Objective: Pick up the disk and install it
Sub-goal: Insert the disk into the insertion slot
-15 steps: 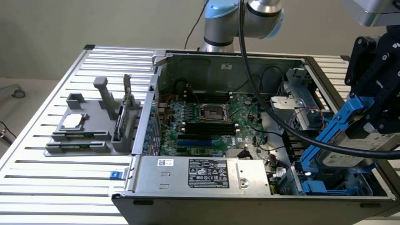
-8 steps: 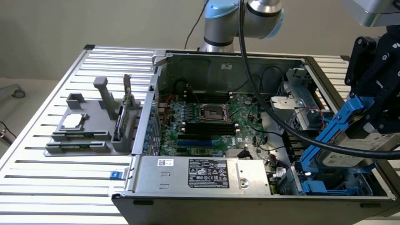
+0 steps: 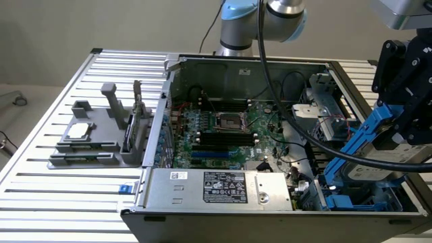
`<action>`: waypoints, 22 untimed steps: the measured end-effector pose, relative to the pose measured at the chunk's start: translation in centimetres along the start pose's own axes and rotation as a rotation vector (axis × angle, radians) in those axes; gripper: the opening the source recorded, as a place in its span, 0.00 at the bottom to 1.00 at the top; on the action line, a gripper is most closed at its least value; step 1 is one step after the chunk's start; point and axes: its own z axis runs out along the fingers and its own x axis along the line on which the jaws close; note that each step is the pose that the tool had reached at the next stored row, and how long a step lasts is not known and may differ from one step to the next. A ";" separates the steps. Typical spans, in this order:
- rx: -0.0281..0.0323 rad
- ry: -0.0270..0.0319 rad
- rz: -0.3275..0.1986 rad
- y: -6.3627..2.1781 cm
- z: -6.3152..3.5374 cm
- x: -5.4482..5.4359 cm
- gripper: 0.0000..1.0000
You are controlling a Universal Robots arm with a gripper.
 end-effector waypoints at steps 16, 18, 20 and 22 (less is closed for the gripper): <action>-0.0119 -0.0003 -0.009 -0.02 0.32 0.4 0.33; -0.0138 -0.0003 -0.012 -0.05 0.35 0.5 0.33; -0.0150 -0.0004 -0.014 -0.06 0.39 0.7 0.33; -0.0157 -0.0004 -0.017 -0.08 0.43 0.8 0.33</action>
